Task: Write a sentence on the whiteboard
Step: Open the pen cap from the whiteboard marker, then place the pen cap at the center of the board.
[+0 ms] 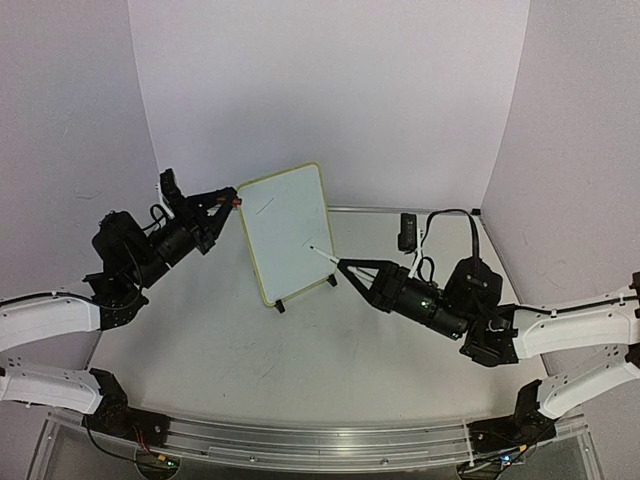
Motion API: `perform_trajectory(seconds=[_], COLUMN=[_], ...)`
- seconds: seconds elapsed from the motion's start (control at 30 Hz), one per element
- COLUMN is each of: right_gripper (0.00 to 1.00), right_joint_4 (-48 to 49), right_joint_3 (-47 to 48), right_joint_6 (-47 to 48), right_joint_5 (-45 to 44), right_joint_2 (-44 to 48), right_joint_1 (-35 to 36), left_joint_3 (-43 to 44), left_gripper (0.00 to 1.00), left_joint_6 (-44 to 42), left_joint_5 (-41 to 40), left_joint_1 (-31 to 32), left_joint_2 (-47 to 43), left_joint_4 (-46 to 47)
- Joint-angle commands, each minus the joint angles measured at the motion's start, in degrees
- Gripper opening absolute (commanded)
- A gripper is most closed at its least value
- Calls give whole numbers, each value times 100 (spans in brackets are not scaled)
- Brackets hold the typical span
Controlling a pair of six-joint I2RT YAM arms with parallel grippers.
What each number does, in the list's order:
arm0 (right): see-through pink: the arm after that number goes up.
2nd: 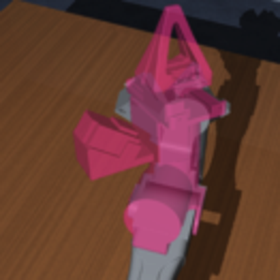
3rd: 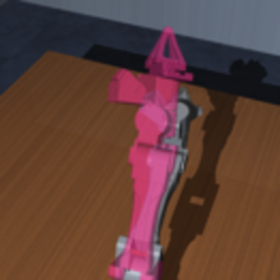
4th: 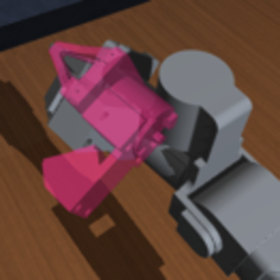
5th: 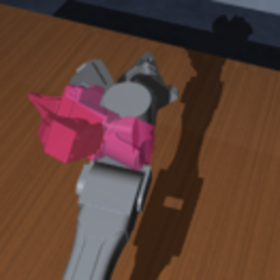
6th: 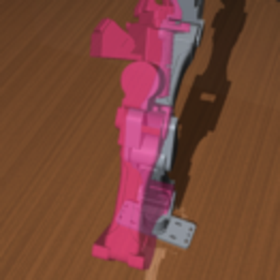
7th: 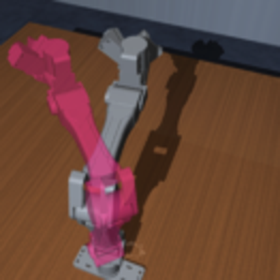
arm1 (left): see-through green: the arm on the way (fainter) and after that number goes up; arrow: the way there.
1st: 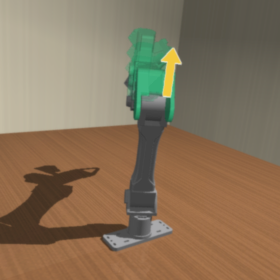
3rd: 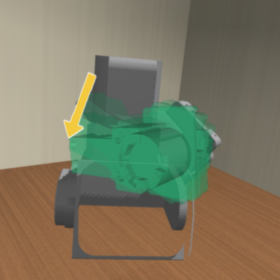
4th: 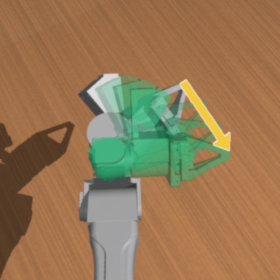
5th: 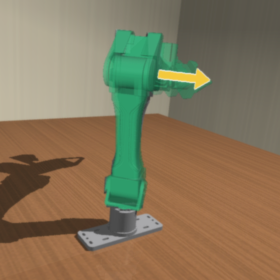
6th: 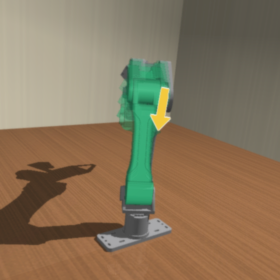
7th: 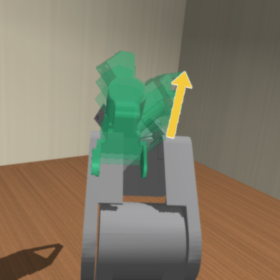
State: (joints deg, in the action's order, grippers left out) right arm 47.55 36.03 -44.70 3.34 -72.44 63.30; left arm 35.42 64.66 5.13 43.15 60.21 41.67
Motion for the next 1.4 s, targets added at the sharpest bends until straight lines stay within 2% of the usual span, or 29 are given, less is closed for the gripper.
perform_trajectory(seconds=[0.0, 0.1, 0.17, 0.23, 0.3, 0.37, 0.53, 0.73, 0.93, 1.03, 1.27, 1.37], right_gripper=[0, 0, 0, 0, 0, 0, 0, 0, 0, 0, 0, 0], right_joint_4=[-30, -705, -1435, -2349, -2994, -3552, -3903, -4247, -4362, -4442, -4544, -4546], right_joint_3=[-165, -76, 126, 398, 726, 950, 1160, 1191, 1149, 1168, 1301, 1301], right_joint_6=[42, 321, 595, 788, 901, 943, 919, 971, 1009, 1120, 1330, 1363], right_joint_5=[-287, -409, -613, -665, -521, -218, 555, 685, 748, 772, 967, 942], right_joint_2=[425, 726, 893, 986, 978, 873, 582, 427, 472, 491, 392, 371], right_joint_1=[-6, -6, -28, -133, -293, -528, -993, -1044, -1043, -1045, -1043, -1045], left_joint_3=[-89, -393, -448, -462, -494, -505, -223, 379, 607, 576, 673, 714], left_gripper=[0, 0, 0, 0, 0, 0, 0, 0, 0, 10, 55, 67], left_joint_6=[-124, -224, -398, -557, -785, -1013, -1874, -2461, -2531, -2493, -2567, -2607], left_joint_5=[-287, -405, -458, -453, -412, -325, -157, -57, 5, -13, -149, -248], left_joint_1=[-130, -139, -164, -214, -251, -299, -422, -461, -472, -474, -481, -487], left_joint_2=[-642, -1216, -1514, -1589, -1511, -1247, 222, 1778, 2466, 2524, 2577, 2497], left_joint_4=[-971, -2269, -3681, -5054, -5757, -6070, -6206, -6191, -6133, -6051, -6273, -6421])
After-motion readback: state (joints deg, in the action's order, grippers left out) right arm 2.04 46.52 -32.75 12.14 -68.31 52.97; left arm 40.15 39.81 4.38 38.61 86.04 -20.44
